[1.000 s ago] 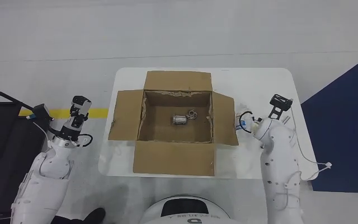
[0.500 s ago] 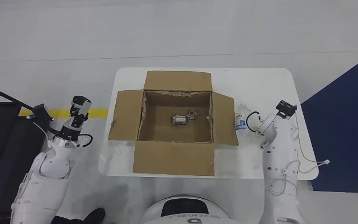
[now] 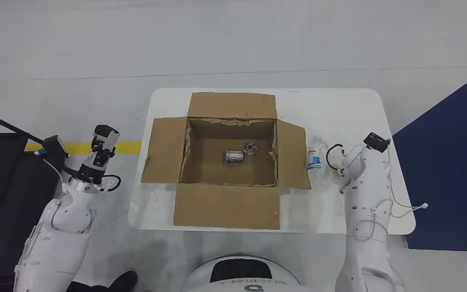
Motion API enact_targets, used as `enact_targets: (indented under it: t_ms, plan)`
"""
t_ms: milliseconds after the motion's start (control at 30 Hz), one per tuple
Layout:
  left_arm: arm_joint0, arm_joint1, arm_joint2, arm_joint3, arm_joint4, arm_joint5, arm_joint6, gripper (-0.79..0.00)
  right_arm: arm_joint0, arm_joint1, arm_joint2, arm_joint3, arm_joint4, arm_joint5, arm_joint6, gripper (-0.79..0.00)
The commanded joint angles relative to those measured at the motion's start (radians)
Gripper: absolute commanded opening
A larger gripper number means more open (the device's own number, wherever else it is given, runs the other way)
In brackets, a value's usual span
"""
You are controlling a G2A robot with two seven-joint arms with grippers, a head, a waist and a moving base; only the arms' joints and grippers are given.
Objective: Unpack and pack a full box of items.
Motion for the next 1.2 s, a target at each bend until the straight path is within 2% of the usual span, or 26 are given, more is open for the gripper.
enact_targets:
  t_ms: [0,400,433,467,500,767,1167]
  plan:
    - [0.0,0.0,0.0,0.0,0.0,0.0,0.0,0.0,0.008,0.001,0.003,0.016,0.001,-0.001,-0.006,-0.443]
    - [0.0,0.0,0.0,0.0,0.0,0.0,0.0,0.0,0.029,-0.002,-0.013,0.083,-0.012,0.006,0.006,-0.585]
    - [0.0,0.0,0.0,0.0,0.0,0.0,0.0,0.0,0.029,-0.003,-0.014,0.085,-0.011,0.006,0.005,-0.634]
    - [0.0,0.0,0.0,0.0,0.0,0.0,0.0,0.0,0.028,-0.003,-0.014,0.085,-0.008,0.006,0.004,-0.745]
    - [0.0,0.0,0.0,0.0,0.0,0.0,0.0,0.0,0.027,-0.004,-0.013,0.081,0.002,0.007,0.001,-0.785]
    - [0.0,0.0,0.0,0.0,0.0,0.0,0.0,0.0,-0.067,-0.012,0.025,-0.097,0.163,-0.002,-0.067,-0.785]
    - [0.0,0.0,0.0,0.0,0.0,0.0,0.0,0.0,-0.115,-0.011,0.066,-0.156,0.28,-0.01,-0.117,-0.785]
